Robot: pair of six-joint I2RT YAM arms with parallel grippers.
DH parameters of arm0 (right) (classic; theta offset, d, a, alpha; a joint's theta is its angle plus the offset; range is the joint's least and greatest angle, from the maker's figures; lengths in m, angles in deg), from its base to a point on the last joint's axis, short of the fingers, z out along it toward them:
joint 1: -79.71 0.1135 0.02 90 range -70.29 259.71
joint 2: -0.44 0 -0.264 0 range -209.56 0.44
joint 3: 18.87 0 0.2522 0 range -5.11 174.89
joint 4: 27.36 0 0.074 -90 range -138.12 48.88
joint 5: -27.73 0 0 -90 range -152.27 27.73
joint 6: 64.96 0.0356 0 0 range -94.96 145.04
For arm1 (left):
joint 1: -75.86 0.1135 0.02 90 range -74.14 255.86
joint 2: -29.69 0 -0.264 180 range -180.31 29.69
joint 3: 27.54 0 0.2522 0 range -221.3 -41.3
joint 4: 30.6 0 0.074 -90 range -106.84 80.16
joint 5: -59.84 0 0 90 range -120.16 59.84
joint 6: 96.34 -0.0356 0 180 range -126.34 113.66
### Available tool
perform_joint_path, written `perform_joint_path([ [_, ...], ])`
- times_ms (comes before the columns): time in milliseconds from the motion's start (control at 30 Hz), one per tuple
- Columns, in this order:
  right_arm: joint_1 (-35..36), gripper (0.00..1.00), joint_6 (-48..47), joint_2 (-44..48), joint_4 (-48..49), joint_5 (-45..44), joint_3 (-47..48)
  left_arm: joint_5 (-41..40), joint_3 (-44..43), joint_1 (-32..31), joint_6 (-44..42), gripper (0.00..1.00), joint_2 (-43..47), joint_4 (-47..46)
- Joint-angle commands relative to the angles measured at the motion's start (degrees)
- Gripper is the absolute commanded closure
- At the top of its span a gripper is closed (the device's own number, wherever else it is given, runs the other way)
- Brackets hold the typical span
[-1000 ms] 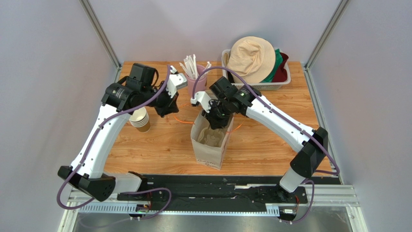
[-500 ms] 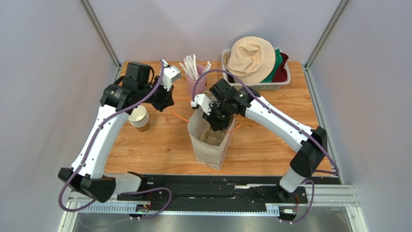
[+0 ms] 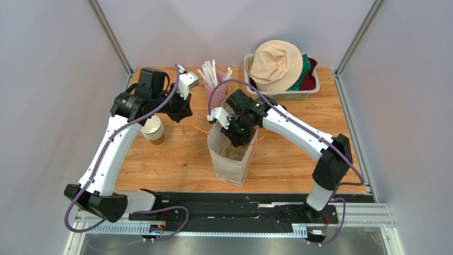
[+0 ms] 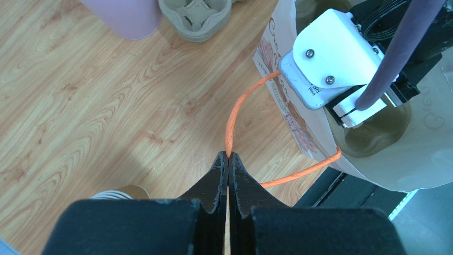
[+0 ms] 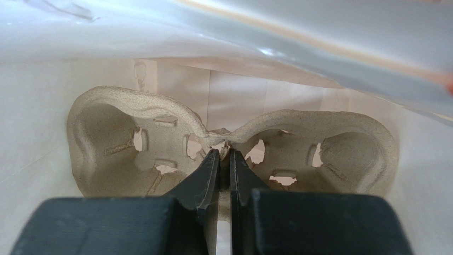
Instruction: Pack the takeout coffee
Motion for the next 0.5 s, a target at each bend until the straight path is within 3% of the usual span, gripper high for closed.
perform_joint_path([
  [0,0.78,0.95,-0.88,-1.32,-2.77,-1.49,0.79,0.82,-1.37,0.34,0.66,1.0,-0.07,-2.35],
  [200,0.87,0.92,-0.96,-2.2,-4.17,-2.29,1.58,1.43,-1.28,0.34,0.75,1.0,-0.07,-2.44],
  [300,0.96,0.85,-0.96,-2.29,-4.35,-2.46,2.02,1.52,-1.28,0.34,0.75,1.0,-0.07,-2.44],
  [467,1.05,0.64,-0.96,-1.77,-5.4,-2.55,4.21,2.13,-0.93,0.34,0.66,1.0,0.19,-2.53],
])
